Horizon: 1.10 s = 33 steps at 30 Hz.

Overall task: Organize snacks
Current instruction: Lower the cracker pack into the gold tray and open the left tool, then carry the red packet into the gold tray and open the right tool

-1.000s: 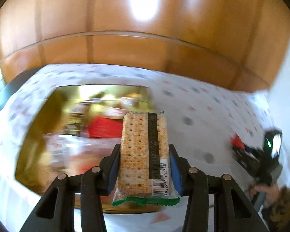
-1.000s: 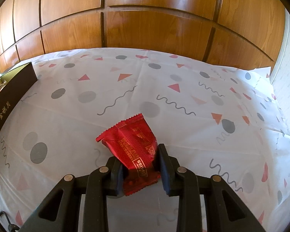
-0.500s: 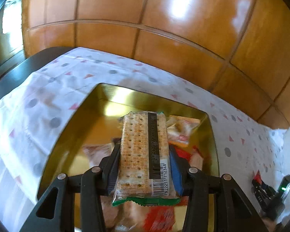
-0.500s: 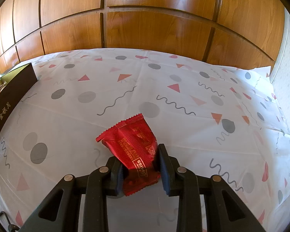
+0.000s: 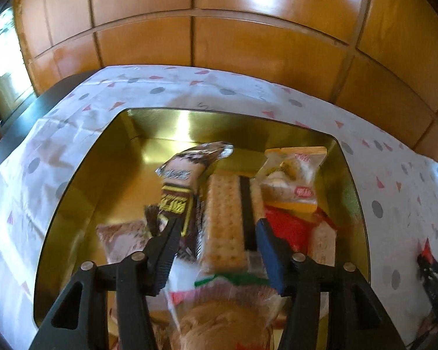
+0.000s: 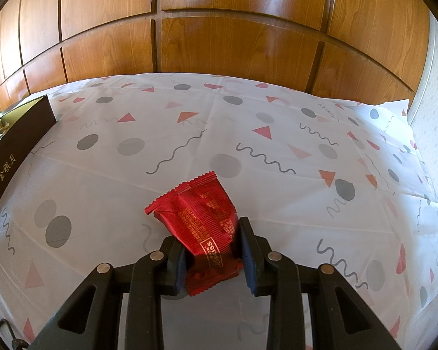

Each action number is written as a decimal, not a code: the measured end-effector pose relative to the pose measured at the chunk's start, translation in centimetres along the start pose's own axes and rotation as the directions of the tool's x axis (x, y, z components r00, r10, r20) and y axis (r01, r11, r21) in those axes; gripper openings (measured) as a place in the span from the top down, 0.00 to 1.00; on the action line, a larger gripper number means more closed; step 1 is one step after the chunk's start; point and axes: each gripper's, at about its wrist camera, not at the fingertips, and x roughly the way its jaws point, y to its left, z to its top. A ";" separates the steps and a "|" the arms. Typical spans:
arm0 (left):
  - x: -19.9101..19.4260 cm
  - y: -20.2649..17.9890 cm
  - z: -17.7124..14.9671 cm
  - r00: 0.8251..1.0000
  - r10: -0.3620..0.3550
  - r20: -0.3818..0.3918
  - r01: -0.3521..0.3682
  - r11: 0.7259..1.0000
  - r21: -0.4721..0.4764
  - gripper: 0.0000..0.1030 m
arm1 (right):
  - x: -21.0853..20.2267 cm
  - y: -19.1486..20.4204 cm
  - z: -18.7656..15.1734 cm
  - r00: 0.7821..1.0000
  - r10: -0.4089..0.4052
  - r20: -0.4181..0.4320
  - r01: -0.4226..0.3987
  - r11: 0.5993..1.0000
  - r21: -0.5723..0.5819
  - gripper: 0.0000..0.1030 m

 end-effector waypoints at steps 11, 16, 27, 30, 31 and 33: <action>-4.1 0.0 -2.7 0.993 0.081 0.089 -0.081 0.997 -0.010 0.47 | 0.0 0.5 0.1 1.000 -0.025 -0.001 0.025 1.000 -0.014 0.70; -5.6 -0.5 -3.9 0.992 0.073 0.106 -0.075 0.997 0.017 0.47 | 0.0 0.7 0.1 0.999 -0.039 -0.003 0.039 0.999 -0.016 0.70; -7.1 -0.5 -6.1 0.992 0.060 0.111 -0.064 0.998 0.030 0.47 | 0.1 1.0 0.1 0.998 -0.067 -0.016 0.066 0.998 -0.012 0.70; -7.3 -0.3 -6.6 0.992 0.061 0.110 -0.065 0.997 0.030 0.47 | 0.0 1.3 0.1 0.996 -0.081 -0.026 0.081 0.997 0.000 0.71; -7.4 -0.2 -6.8 0.992 0.062 0.110 -0.066 0.997 0.030 0.47 | 0.0 1.3 0.1 0.996 -0.085 -0.030 0.085 0.996 0.003 0.71; -7.4 0.0 -7.1 0.992 0.061 0.109 -0.064 0.998 0.027 0.47 | -0.1 1.6 0.2 0.995 -0.090 -0.043 0.090 0.996 0.007 0.72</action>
